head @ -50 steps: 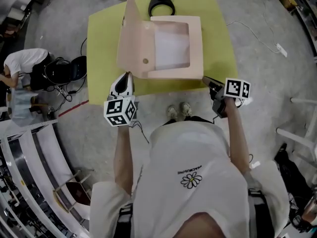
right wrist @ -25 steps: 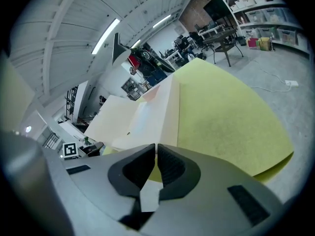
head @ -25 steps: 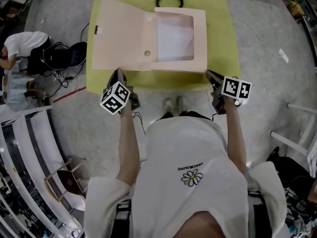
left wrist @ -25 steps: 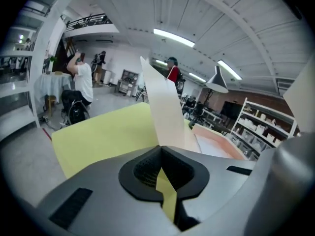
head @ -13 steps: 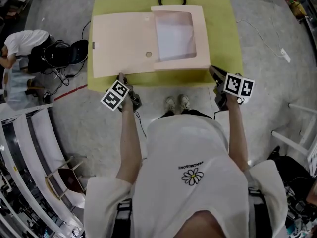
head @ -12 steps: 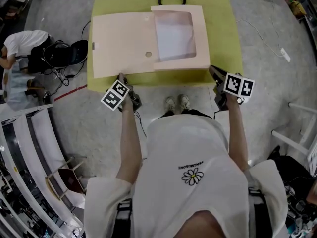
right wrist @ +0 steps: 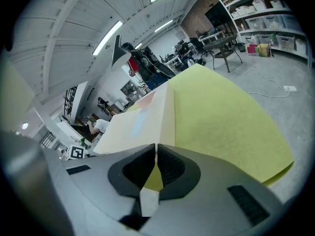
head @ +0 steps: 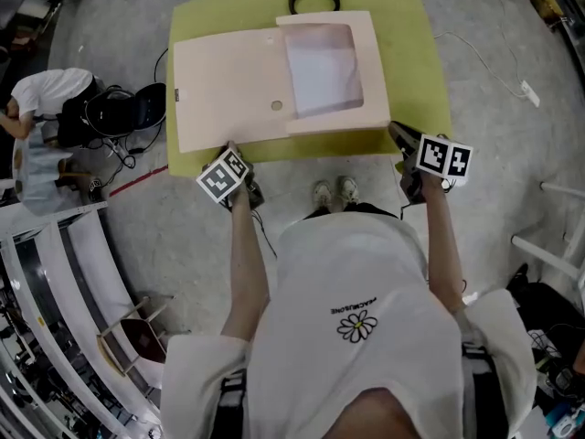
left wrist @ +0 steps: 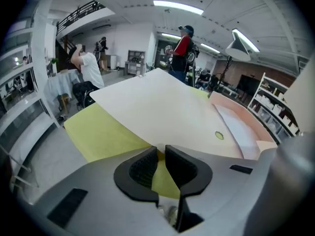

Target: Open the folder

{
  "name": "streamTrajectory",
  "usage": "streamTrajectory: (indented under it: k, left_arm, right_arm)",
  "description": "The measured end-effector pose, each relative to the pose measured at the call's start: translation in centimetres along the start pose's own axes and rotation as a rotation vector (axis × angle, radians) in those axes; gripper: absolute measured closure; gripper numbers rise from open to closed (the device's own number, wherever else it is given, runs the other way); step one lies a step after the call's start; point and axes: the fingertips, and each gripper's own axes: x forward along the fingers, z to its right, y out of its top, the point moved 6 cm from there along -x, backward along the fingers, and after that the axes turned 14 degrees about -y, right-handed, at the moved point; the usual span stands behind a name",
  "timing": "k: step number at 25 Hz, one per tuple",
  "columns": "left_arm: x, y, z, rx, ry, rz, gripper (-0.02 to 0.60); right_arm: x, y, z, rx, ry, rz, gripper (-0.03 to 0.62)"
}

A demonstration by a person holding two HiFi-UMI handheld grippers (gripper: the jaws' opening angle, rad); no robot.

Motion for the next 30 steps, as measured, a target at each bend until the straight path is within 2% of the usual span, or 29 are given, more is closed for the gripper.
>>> streamTrajectory:
  k: [3, 6, 14, 17, 19, 23, 27, 30]
  left_arm:
    - [0.1, -0.1, 0.2, 0.040, 0.021, -0.008, 0.515]
    - [0.2, -0.1, 0.3, 0.071, 0.004, -0.035, 0.508]
    - [0.6, -0.1, 0.6, 0.087, -0.034, -0.055, 0.501]
    - [0.3, 0.0, 0.3, 0.061, -0.044, -0.061, 0.497]
    - [-0.4, 0.5, 0.3, 0.048, -0.039, -0.038, 0.483]
    - [-2.3, 1.5, 1.3, 0.072, -0.031, 0.033, 0.477]
    - [-3.9, 2.9, 2.9, 0.100, -0.028, 0.111, 0.482]
    - [-5.5, 4.6, 4.5, 0.104, -0.045, 0.199, 0.487]
  right_arm:
    - [0.0, -0.2, 0.1, 0.019, 0.000, 0.011, 0.571]
    - [-0.1, -0.3, 0.4, 0.029, -0.003, 0.024, 0.571]
    - [0.1, 0.1, 0.8, 0.021, -0.014, 0.026, 0.571]
    - [0.1, -0.2, 0.5, 0.022, -0.034, 0.033, 0.571]
    - [0.0, -0.3, 0.2, 0.013, -0.042, 0.034, 0.572]
    - [-0.9, 0.6, -0.6, -0.030, -0.061, 0.055, 0.577]
    - [-2.2, 4.0, -1.8, -0.096, -0.099, 0.144, 0.579]
    - [-3.1, 7.4, -3.5, -0.165, -0.119, 0.236, 0.580]
